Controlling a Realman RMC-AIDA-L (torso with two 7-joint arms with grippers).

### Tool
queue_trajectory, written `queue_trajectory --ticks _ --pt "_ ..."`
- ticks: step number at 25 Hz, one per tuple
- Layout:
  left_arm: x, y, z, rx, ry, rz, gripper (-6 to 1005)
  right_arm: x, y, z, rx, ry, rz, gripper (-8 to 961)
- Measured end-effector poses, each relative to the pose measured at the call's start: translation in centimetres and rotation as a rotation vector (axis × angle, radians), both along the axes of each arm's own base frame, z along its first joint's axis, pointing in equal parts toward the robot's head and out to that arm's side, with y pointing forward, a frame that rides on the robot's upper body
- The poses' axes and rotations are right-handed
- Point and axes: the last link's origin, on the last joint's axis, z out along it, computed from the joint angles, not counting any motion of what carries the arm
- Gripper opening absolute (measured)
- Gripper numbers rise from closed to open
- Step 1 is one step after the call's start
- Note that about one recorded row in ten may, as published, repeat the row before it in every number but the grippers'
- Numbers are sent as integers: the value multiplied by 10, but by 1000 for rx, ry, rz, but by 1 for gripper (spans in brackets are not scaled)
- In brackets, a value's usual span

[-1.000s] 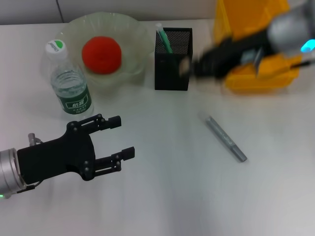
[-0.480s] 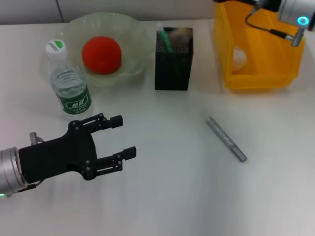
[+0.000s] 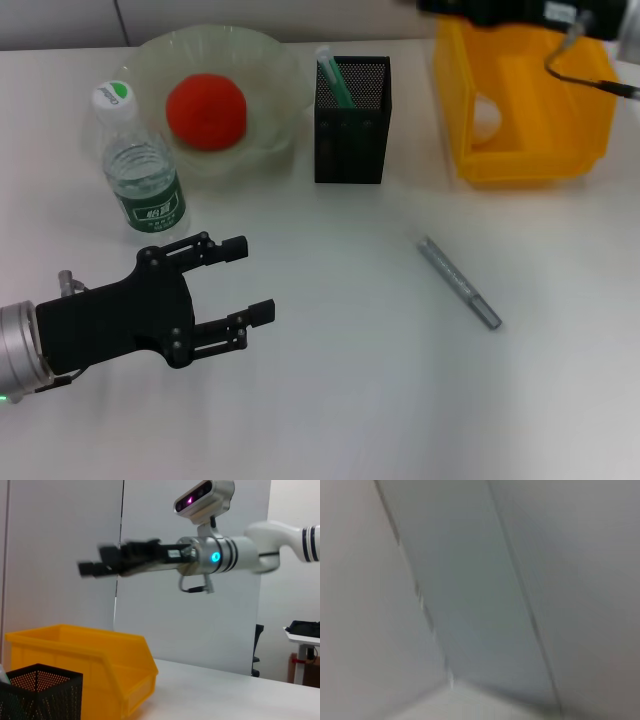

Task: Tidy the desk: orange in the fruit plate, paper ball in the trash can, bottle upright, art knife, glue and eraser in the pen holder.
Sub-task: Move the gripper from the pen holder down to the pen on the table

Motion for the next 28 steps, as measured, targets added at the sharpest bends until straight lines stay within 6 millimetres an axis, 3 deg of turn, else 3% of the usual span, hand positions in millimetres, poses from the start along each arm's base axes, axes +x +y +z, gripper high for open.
queue_trajectory --ticks 3,4,7,8,11,13,14,18,23,28 --pt "0 0 0 0 0 -1 753 3 -12 5 -179 -297 -111 745" --pt "0 0 0 0 0 -1 753 3 -12 5 -179 -297 -111 760" --pt "0 0 0 -3 -2 -2 753 -1 -19 2 -286 -536 -210 770" --pt "0 0 0 -5 -2 -1 753 -5 -24 -6 -349 -642 -241 770" --pt "1 0 0 -15 -7 7 753 -8 -28 -17 -400 -730 -257 769" --pt "1 0 0 -18 -9 7 753 -5 -30 -38 -430 -832 -284 769" --pt "1 0 0 -18 -9 7 753 -5 -30 -38 -430 -832 -284 769" --pt "2 0 0 -21 -13 6 753 4 -28 -72 -417 -903 -292 768" --pt "3 0 -1 -22 -15 6 753 5 -30 -93 -427 -904 -265 767" --pt "2 -1 -1 -21 -15 8 753 8 -29 -104 -425 -928 -259 661"
